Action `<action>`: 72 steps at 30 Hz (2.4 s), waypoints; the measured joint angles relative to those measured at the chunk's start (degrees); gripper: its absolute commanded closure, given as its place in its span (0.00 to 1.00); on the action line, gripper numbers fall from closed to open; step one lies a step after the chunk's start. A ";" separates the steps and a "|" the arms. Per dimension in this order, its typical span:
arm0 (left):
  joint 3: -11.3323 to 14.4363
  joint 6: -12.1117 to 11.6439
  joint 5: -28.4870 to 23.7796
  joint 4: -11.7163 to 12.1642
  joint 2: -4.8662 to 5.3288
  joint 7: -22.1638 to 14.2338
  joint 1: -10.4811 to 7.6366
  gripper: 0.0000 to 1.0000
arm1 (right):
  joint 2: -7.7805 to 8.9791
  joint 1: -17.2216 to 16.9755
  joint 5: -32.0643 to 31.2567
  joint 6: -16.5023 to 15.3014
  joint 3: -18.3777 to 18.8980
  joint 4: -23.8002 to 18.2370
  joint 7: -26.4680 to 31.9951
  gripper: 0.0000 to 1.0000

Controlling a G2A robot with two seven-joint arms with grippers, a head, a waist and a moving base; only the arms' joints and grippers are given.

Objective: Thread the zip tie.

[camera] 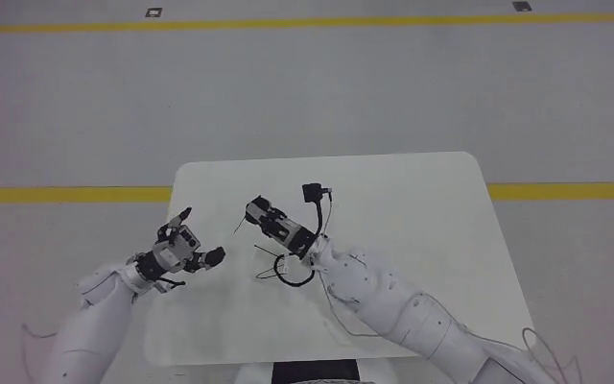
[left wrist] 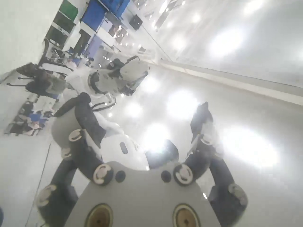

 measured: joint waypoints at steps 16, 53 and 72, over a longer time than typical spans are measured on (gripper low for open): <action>10.71 0.00 -14.40 0.23 3.72 -0.42 -2.67 0.00 | -1.18 -0.45 1.41 0.02 -0.52 -1.87 -0.94 1.00; 10.86 -0.60 -17.39 -2.68 3.15 5.66 -1.77 0.82 | -3.23 -4.06 -14.26 0.00 0.20 -3.25 -4.51 1.00; 11.12 -0.23 -15.38 -3.47 3.04 4.56 -1.40 0.82 | -4.39 -4.41 -17.24 0.00 0.17 -1.44 -5.78 1.00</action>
